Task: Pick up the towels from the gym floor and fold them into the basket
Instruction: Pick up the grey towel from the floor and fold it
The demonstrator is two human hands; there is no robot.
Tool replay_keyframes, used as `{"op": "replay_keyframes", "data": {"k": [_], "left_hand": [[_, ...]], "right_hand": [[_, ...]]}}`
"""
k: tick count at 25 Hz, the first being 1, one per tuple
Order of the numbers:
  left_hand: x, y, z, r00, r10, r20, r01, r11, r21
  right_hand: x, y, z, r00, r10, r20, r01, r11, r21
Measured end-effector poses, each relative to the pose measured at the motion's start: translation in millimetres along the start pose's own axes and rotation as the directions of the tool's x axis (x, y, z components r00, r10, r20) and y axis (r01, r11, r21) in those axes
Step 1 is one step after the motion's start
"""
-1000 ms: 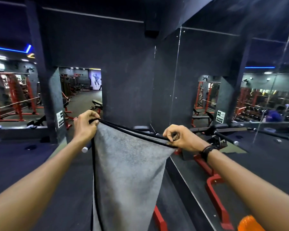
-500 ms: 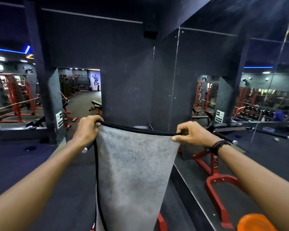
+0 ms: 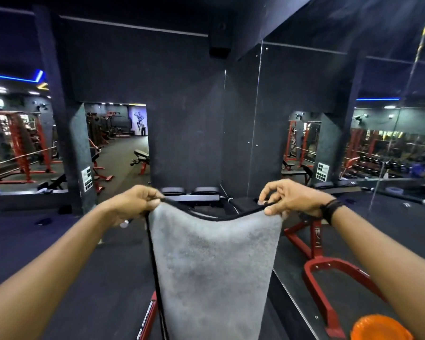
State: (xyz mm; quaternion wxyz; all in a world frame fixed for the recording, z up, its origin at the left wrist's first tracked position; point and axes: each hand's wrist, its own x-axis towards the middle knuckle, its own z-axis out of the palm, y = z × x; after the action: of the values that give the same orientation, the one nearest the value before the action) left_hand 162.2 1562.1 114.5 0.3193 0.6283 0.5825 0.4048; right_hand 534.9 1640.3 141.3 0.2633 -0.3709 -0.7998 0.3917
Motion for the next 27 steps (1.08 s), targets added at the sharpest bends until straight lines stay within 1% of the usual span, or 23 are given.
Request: {"op": "replay_keyframes", "data": {"k": [1,2,3,4,5,6,7,8,9,10,11,13,14,15,17,18,19,20,21,22,24,27], "left_hand": [[3,16,5,0.986,0.075,-0.148,-0.108,0.967,-0.229],[6,32,6,0.949,0.096,-0.301,-0.228,0.867,-0.442],[9,44,6,0.925,0.117,-0.362,-0.315,0.769,-0.556],[9,47,8,0.943,0.143,-0.302,-0.299,0.766,-0.569],[3,44,14,0.981,0.116,-0.155,-0.181,0.839,-0.513],[-3,34,23,0.999,0.05,-0.018,-0.053,0.908,-0.416],[-8,19,30,0.998,-0.006,0.069,0.028,0.944,-0.33],[-10,3,35,0.996,-0.048,0.079,0.07,0.951,-0.3],[-11,-9,38,0.994,-0.104,0.03,0.108,0.943,-0.316],[-12,-19,38,0.989,-0.147,-0.003,0.137,0.929,-0.344],[-14,-27,35,0.981,-0.196,-0.007,0.18,0.917,-0.356],[-13,-29,30,0.961,-0.259,0.098,0.277,0.912,-0.302],[-10,-26,28,0.959,-0.26,0.114,0.282,0.917,-0.282],[-4,-19,28,0.969,-0.24,0.064,0.248,0.909,-0.336],[5,-1,22,0.989,-0.136,-0.066,0.086,0.867,-0.492],[7,4,19,0.996,-0.081,-0.043,0.049,0.866,-0.497],[5,3,22,0.995,-0.1,0.019,0.099,0.908,-0.408],[3,-8,25,0.989,-0.114,0.097,0.137,0.949,-0.282],[0,-18,27,0.978,-0.157,0.138,0.183,0.962,-0.203],[-2,-30,30,0.974,-0.17,0.149,0.197,0.961,-0.195],[-4,-47,35,0.957,-0.257,0.137,0.284,0.928,-0.242],[-4,-44,38,0.92,-0.324,0.221,0.373,0.897,-0.238]], "right_hand": [[2,-14,-7,0.994,-0.06,-0.093,0.071,0.99,0.12],[4,-29,-14,0.97,-0.092,-0.223,0.153,0.951,0.27],[8,-37,-20,0.958,-0.097,-0.268,0.202,0.896,0.396],[8,-41,-16,0.976,-0.086,-0.201,0.171,0.874,0.456],[7,-33,-7,0.993,-0.056,-0.107,0.097,0.894,0.438],[6,-18,5,0.999,-0.018,-0.049,0.036,0.915,0.403],[7,0,15,0.999,-0.004,-0.046,0.021,0.923,0.385],[5,15,22,0.998,0.034,-0.061,-0.007,0.913,0.409],[4,31,28,0.995,0.062,-0.076,-0.024,0.903,0.428],[2,42,32,0.993,0.095,-0.071,-0.055,0.898,0.436],[-1,53,34,0.993,0.115,-0.033,-0.09,0.899,0.428],[-5,52,33,0.985,0.166,0.049,-0.173,0.916,0.363],[-3,47,28,0.985,0.167,0.054,-0.175,0.916,0.362],[2,42,21,0.989,0.143,0.033,-0.144,0.903,0.404],[8,21,5,0.997,0.069,-0.024,-0.047,0.859,0.509],[9,15,2,0.999,0.048,-0.012,-0.035,0.859,0.511],[7,16,5,0.997,0.063,0.033,-0.071,0.887,0.456],[4,23,9,0.991,0.12,0.063,-0.135,0.919,0.37],[3,36,13,0.985,0.156,0.067,-0.169,0.935,0.311],[0,47,17,0.981,0.189,0.053,-0.196,0.939,0.282],[-3,66,19,0.971,0.24,0.01,-0.234,0.936,0.265],[-8,65,15,0.956,0.29,0.034,-0.289,0.919,0.269]]}}
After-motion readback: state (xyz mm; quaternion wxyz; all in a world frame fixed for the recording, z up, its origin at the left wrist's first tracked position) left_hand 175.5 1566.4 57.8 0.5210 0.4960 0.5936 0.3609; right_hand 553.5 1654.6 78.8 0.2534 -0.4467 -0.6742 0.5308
